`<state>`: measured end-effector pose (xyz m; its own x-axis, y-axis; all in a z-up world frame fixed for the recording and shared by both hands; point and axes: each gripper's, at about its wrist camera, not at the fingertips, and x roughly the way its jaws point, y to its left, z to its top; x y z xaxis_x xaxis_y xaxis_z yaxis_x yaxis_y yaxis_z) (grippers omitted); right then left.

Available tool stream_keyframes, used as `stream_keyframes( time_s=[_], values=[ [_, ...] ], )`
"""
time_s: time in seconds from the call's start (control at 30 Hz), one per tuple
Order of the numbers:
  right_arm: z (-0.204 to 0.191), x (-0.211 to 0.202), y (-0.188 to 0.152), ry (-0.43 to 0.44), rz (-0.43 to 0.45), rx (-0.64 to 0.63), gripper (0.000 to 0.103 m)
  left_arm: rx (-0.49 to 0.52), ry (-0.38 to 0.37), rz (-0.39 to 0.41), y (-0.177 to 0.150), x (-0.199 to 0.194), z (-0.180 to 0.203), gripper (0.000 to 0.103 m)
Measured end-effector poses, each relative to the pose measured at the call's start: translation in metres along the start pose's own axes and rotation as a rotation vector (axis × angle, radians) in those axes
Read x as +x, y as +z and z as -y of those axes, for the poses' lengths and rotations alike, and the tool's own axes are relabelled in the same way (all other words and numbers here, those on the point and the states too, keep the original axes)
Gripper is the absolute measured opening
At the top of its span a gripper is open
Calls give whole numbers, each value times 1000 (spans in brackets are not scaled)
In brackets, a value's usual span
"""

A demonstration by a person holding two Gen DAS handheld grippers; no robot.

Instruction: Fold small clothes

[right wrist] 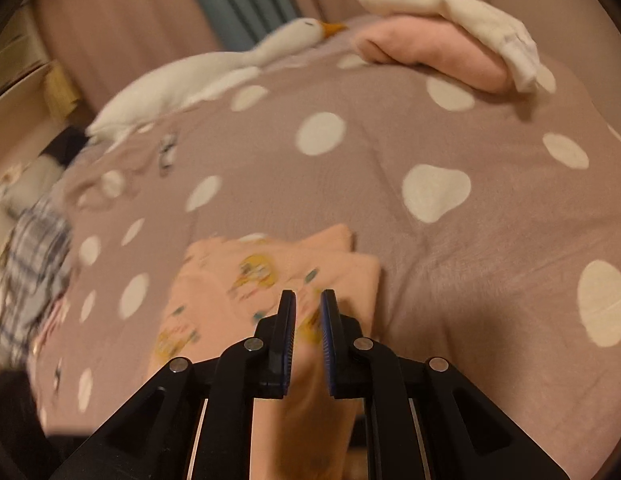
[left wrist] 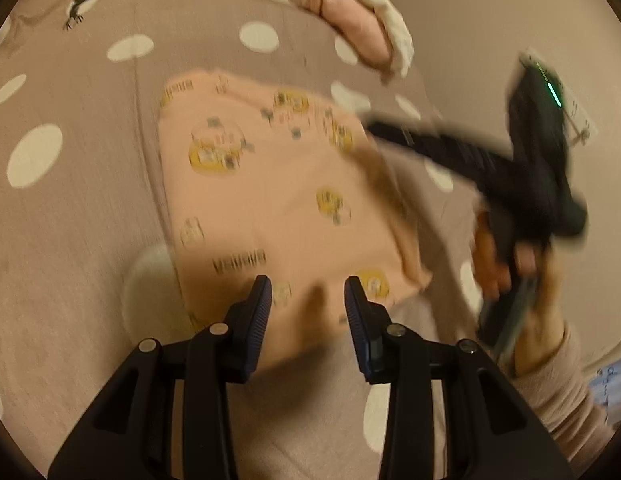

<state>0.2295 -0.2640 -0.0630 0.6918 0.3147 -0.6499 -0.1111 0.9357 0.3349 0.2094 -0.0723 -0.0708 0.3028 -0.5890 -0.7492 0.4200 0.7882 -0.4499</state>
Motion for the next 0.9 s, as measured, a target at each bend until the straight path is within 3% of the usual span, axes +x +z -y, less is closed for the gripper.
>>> stream_keyframes(
  time_s=[0.17,0.33,0.43,0.77,0.9],
  values=[
    [-16,-21,-30,73,-14,-98,12,-42,30,30,36,12,-4,37],
    [-26,-9,-55,6,-80,-214,12,-62,98,13,60,39,-14,37],
    [-15,-1,-66,-5,-131,-191,12,-92,107,-4,74,55,-22,37],
    [-2,-9,-77,36,-86,-104,12,-179,149,15,118,81,-45,37],
    [3,-9,-79,61,-73,-69,12,-204,208,31,136,91,-48,38]
  ],
)
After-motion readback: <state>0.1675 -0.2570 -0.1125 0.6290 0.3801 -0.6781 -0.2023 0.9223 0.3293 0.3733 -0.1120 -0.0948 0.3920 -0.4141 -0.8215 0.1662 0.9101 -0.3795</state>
